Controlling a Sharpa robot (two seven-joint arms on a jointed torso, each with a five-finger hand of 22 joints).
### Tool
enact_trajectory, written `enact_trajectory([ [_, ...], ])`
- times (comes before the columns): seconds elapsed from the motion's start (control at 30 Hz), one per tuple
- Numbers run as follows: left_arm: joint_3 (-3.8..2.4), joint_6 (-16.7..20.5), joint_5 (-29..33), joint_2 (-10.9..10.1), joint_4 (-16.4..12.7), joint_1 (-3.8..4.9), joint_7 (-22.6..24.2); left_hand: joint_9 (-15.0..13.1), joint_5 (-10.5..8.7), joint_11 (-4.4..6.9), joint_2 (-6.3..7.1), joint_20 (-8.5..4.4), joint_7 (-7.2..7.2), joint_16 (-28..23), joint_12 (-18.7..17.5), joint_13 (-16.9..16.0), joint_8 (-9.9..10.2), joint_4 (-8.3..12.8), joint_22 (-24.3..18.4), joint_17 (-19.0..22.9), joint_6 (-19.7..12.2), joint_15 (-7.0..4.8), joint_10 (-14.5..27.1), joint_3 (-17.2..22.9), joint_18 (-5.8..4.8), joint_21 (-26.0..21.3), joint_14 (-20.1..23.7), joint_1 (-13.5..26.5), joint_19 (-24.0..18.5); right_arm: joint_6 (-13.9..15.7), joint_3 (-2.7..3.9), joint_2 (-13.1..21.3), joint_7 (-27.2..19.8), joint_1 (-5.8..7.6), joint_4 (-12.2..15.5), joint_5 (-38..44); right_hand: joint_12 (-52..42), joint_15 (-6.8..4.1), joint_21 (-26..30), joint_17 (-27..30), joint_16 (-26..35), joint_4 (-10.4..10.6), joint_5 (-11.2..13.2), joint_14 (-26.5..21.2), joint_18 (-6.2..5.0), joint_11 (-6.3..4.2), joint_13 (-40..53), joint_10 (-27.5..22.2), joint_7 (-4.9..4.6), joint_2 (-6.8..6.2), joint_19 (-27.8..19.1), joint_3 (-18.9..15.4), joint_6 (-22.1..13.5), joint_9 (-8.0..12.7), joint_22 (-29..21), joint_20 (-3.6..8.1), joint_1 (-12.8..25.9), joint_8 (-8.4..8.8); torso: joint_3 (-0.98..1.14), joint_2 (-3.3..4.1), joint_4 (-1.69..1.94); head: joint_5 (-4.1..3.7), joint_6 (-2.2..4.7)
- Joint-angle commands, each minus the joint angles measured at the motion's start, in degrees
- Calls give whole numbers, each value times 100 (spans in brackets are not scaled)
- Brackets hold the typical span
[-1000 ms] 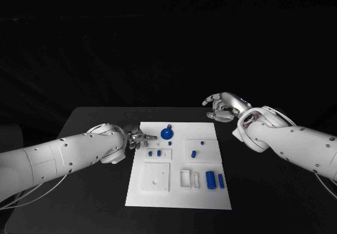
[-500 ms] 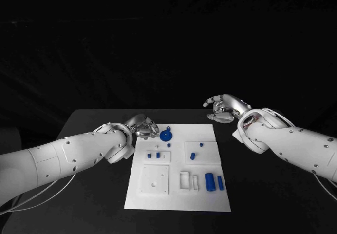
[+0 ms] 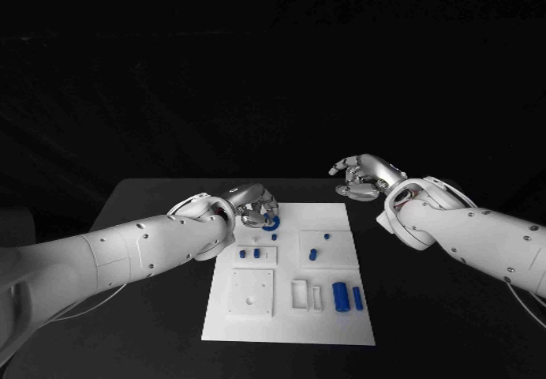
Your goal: Assemble the parts on the task board
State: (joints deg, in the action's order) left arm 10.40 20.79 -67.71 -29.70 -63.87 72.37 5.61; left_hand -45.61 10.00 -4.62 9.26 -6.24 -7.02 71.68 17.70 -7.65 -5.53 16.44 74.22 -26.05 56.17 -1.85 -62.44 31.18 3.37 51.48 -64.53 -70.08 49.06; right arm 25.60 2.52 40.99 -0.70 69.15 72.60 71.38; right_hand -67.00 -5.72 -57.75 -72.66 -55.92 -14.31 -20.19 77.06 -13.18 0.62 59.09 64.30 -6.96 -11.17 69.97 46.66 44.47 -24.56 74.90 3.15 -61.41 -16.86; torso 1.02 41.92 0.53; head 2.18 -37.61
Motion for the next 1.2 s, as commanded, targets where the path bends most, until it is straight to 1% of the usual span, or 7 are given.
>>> enact_trajectory([
  [0.03,20,-449,-780,208,150,9,-171,73,-284,-62,62,-88,-17,58,-134,26,57,-21,13,-29,-97,58,88,-68,115,45,-10,138,84,-51,3,-27,-61,1,-2,-8,20,41,-26,7,-34,17,-35,-8,-182,34,2,0,-54,-31,13,4,-4,-6,101,36,14,-20,-4,5,0,-1,8],
  [0.27,218,-588,-1101,443,378,6,-329,172,-327,-54,114,-83,-35,176,-300,32,67,-18,51,-89,-105,50,39,-16,192,101,-64,156,194,-44,3,-53,-99,1,-18,-209,62,65,3,22,-5,29,-40,-45,-182,60,3,-34,-80,-41,-22,12,-5,-2,90,24,26,-15,2,3,-17,10,1],
  [0.4,257,-619,-1189,510,451,1,-387,195,-306,-49,110,-84,-42,196,-332,26,61,-20,61,-98,-98,45,6,4,205,113,-68,149,217,-14,3,-47,-120,2,-9,-239,322,146,282,178,252,56,-37,-293,-182,138,-104,-224,-158,-71,-277,65,23,2,-20,-85,43,-18,-3,9,-10,-10,6],
  [0.5,278,-609,-1196,576,559,-6,-381,214,-297,-47,109,-85,-49,219,-358,21,57,-21,71,-109,-92,44,-21,14,215,125,-80,151,235,-11,3,-46,-125,2,-4,-245,397,157,375,247,325,55,-32,-351,-182,147,-140,-272,-167,-78,-333,57,31,6,-55,-124,27,-14,-4,9,-3,-20,9],
  [0.73,290,-624,-1212,665,728,-30,-371,242,-275,-45,103,-82,-53,236,-409,17,49,-28,84,-117,-85,42,-43,27,223,135,-76,163,251,-14,3,-56,-132,2,1,-247,422,161,408,272,346,52,-30,-368,-182,151,-153,-287,-170,-80,-350,54,33,9,-65,-134,15,-12,-8,4,-2,-55,115],
  [0.83,300,-643,-1213,693,776,-49,-391,248,-270,-45,97,-81,-54,237,-421,15,46,-33,87,-117,-81,42,-49,28,224,135,-72,173,251,-12,3,-58,-152,2,0,-294,479,180,479,322,403,58,-32,-427,-182,172,-182,-335,-192,-96,-408,57,28,14,-87,-159,16,-4,-7,4,0,-64,107],
  [1.2,316,-664,-1367,745,927,-99,-464,279,-155,-43,77,-79,-58,227,-482,0,14,-29,101,-110,-41,41,-104,63,230,132,-48,179,247,-19,3,-58,-191,4,9,-460,1039,301,1196,988,1045,107,-5,-970,-177,272,-606,-777,-281,-132,-947,99,38,24,-347,-515,1,3,-1,4,2,-62,22],
])
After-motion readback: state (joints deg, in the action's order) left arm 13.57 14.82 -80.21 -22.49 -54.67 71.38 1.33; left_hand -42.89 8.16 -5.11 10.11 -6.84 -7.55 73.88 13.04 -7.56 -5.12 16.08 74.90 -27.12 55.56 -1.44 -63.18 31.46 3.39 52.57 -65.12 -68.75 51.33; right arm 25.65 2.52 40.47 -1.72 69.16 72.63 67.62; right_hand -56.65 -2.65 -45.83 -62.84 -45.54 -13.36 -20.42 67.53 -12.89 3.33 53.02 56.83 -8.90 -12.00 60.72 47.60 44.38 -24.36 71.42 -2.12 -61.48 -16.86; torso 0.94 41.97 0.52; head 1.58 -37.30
